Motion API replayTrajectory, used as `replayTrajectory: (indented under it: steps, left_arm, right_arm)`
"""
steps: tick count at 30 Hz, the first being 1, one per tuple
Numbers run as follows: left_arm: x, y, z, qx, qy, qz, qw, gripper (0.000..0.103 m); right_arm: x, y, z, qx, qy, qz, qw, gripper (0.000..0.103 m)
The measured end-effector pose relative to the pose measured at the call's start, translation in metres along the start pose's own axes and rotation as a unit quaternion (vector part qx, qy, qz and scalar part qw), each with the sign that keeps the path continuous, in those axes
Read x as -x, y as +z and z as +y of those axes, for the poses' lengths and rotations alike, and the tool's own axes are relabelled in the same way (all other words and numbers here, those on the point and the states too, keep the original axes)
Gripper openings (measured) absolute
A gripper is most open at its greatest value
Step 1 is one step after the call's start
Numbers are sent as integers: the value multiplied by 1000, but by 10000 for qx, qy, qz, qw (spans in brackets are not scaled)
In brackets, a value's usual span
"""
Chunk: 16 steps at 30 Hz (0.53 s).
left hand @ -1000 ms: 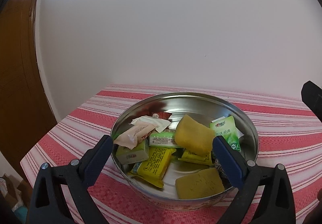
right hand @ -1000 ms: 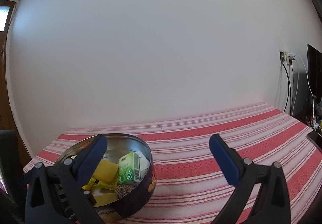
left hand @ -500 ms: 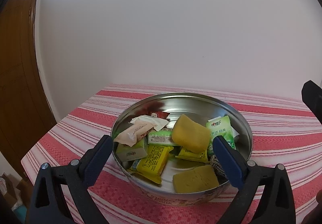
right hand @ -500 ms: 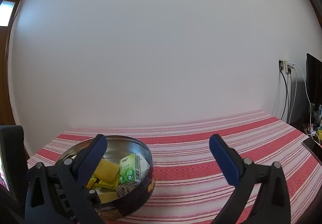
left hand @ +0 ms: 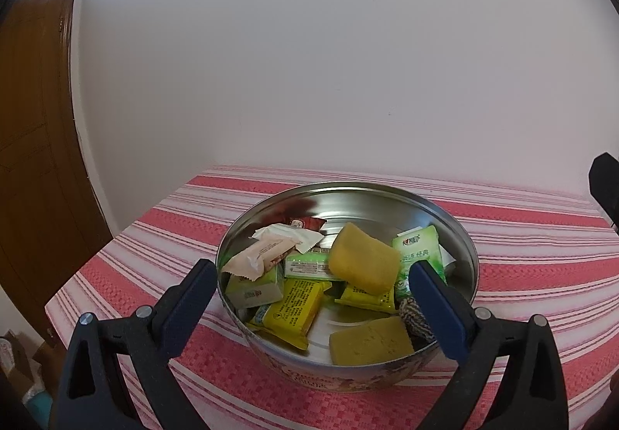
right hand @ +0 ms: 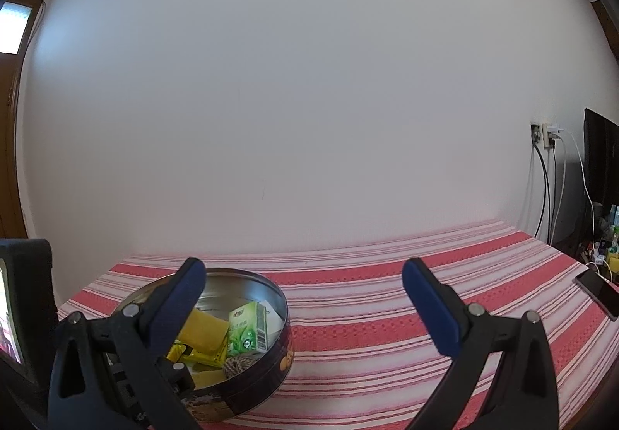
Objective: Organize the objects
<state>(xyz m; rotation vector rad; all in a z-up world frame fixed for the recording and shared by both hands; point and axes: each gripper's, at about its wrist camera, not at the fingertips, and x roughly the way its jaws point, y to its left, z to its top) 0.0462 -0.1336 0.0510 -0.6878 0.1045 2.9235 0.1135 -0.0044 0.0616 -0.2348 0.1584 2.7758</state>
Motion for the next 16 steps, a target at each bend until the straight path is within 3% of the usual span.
replayTrajectory:
  steps: [4, 16]
  left_arm:
    - [0, -2, -3, -84, 123, -84, 9999, 101]
    - [-1, 1, 3, 136, -162, -34, 9998, 101]
  right_arm:
    - [0, 0, -1, -35, -5, -7, 10000, 103]
    - [-3, -1, -6, -57, -92, -11, 9999, 103]
